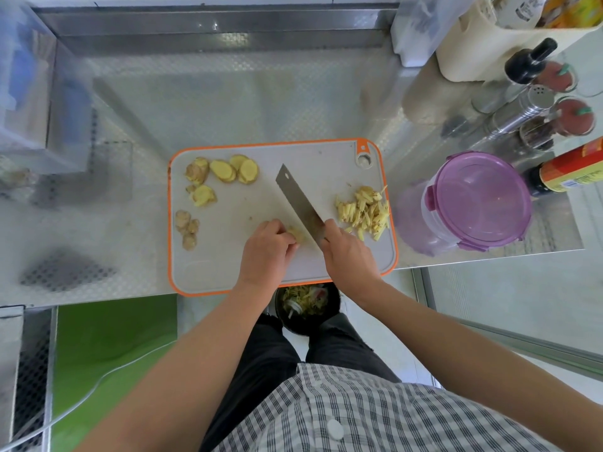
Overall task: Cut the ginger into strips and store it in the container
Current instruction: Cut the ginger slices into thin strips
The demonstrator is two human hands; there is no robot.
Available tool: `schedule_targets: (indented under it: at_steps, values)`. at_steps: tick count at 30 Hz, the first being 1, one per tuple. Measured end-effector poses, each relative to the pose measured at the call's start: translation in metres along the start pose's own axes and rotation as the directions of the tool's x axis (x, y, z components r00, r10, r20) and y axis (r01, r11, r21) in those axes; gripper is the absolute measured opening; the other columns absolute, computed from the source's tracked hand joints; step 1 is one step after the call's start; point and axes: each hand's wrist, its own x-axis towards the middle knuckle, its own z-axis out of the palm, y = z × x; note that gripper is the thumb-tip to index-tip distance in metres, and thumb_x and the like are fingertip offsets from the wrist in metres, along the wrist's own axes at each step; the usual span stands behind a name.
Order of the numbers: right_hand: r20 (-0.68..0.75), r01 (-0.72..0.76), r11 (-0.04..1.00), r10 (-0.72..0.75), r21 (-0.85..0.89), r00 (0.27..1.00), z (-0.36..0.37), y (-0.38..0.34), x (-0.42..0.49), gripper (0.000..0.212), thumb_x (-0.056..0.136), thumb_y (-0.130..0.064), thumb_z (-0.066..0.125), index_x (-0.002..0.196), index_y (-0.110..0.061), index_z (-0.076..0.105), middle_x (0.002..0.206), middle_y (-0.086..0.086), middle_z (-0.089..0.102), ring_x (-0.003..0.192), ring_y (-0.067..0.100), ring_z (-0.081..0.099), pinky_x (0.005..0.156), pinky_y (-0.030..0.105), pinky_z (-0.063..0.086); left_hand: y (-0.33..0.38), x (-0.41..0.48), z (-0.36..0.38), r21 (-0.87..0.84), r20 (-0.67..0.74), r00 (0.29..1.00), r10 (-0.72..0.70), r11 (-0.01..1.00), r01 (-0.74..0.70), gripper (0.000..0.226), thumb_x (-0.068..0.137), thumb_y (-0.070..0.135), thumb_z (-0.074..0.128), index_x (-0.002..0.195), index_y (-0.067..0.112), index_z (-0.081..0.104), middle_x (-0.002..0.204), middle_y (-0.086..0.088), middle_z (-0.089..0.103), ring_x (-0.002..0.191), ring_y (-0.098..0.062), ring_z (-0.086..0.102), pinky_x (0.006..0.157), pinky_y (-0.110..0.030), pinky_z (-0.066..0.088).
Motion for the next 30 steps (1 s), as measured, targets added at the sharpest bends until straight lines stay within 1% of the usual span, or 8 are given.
schedule_targets:
  at_steps: [3, 7, 9, 13, 17, 21, 23, 30]
  values:
    - [0.028, 0.03, 1.0, -0.03, 0.002, 0.999, -0.005, 0.004, -0.005, 0.004, 0.098, -0.012, 0.036, 0.102, -0.014, 0.034, 0.07, -0.003, 0.037, 0.066, 0.03, 0.047, 0.058, 0.038, 0.039, 0.0, 0.0, -0.001, 0.01, 0.007, 1.0, -0.004, 1.0, 0.004, 0.014, 0.066, 0.007, 0.083, 0.065, 0.01, 0.069, 0.07, -0.005, 0.056, 0.066, -0.026, 0.055, 0.049, -0.032, 0.048]
    - [0.087, 0.031, 0.998, -0.025, -0.063, 0.996, -0.002, 0.0, -0.002, 0.019, 0.095, -0.005, 0.037, 0.093, -0.019, 0.024, 0.075, 0.0, 0.042, 0.065, 0.029, 0.047, 0.057, 0.036, 0.035, 0.002, 0.0, -0.001, 0.009, 0.008, 1.0, 0.001, 1.0, -0.001, 0.015, 0.064, 0.006, 0.084, 0.064, 0.009, 0.07, 0.069, -0.005, 0.056, 0.065, -0.026, 0.055, 0.051, -0.025, 0.041]
    - [0.082, 0.004, 0.996, 0.003, -0.089, 0.997, 0.0, -0.003, 0.002, 0.018, 0.095, -0.005, 0.037, 0.094, -0.018, 0.025, 0.077, 0.001, 0.043, 0.064, 0.027, 0.046, 0.056, 0.035, 0.034, 0.001, 0.0, -0.001, 0.006, 0.0, 1.0, 0.003, 1.0, -0.003, 0.014, 0.065, 0.006, 0.084, 0.064, 0.009, 0.07, 0.07, -0.005, 0.057, 0.065, -0.026, 0.055, 0.05, -0.026, 0.042]
    - [0.039, 0.023, 0.995, -0.02, -0.094, 0.999, 0.005, -0.01, 0.007, 0.014, 0.096, -0.006, 0.039, 0.099, -0.015, 0.03, 0.086, 0.005, 0.051, 0.066, 0.029, 0.052, 0.054, 0.037, 0.038, 0.001, 0.0, 0.0, -0.003, -0.001, 1.0, -0.006, 1.0, 0.006, 0.013, 0.065, 0.007, 0.083, 0.065, 0.01, 0.071, 0.071, -0.005, 0.058, 0.067, -0.027, 0.056, 0.049, -0.031, 0.048]
    - [0.01, 0.025, 0.999, -0.025, -0.02, 1.0, -0.002, -0.012, 0.007, 0.014, 0.098, -0.009, 0.037, 0.095, -0.018, 0.026, 0.079, 0.004, 0.048, 0.064, 0.03, 0.05, 0.053, 0.037, 0.037, 0.0, 0.0, -0.001, 0.007, -0.006, 1.0, 0.002, 1.0, -0.002, 0.012, 0.067, 0.007, 0.083, 0.067, 0.011, 0.071, 0.069, -0.005, 0.056, 0.065, -0.026, 0.054, 0.048, -0.03, 0.046]
    - [0.085, 0.021, 0.995, -0.013, -0.093, 0.996, -0.003, -0.011, 0.0, 0.016, 0.096, -0.007, 0.037, 0.097, -0.018, 0.027, 0.079, 0.001, 0.043, 0.064, 0.027, 0.045, 0.057, 0.035, 0.034, -0.001, 0.0, 0.0, -0.008, -0.003, 1.0, 0.0, 1.0, 0.0, 0.013, 0.066, 0.007, 0.083, 0.067, 0.011, 0.071, 0.07, -0.004, 0.058, 0.066, -0.026, 0.056, 0.049, -0.031, 0.047]
    - [0.082, 0.02, 0.993, -0.01, -0.112, 0.997, 0.0, -0.011, 0.001, 0.017, 0.096, -0.006, 0.038, 0.097, -0.018, 0.026, 0.08, 0.001, 0.043, 0.064, 0.027, 0.046, 0.056, 0.035, 0.034, 0.0, 0.0, 0.0, -0.012, -0.004, 1.0, -0.001, 1.0, 0.001, 0.013, 0.065, 0.007, 0.084, 0.068, 0.012, 0.072, 0.071, -0.004, 0.06, 0.067, -0.027, 0.056, 0.049, -0.031, 0.048]
    - [0.043, 0.018, 0.999, -0.017, -0.036, 0.999, 0.001, -0.01, -0.003, 0.012, 0.097, -0.008, 0.037, 0.105, -0.015, 0.033, 0.084, 0.003, 0.049, 0.066, 0.031, 0.05, 0.058, 0.039, 0.042, 0.0, 0.0, 0.0, 0.019, -0.006, 1.0, -0.006, 1.0, 0.006, 0.01, 0.068, 0.011, 0.083, 0.07, 0.012, 0.073, 0.072, -0.004, 0.059, 0.068, -0.025, 0.055, 0.049, -0.031, 0.048]
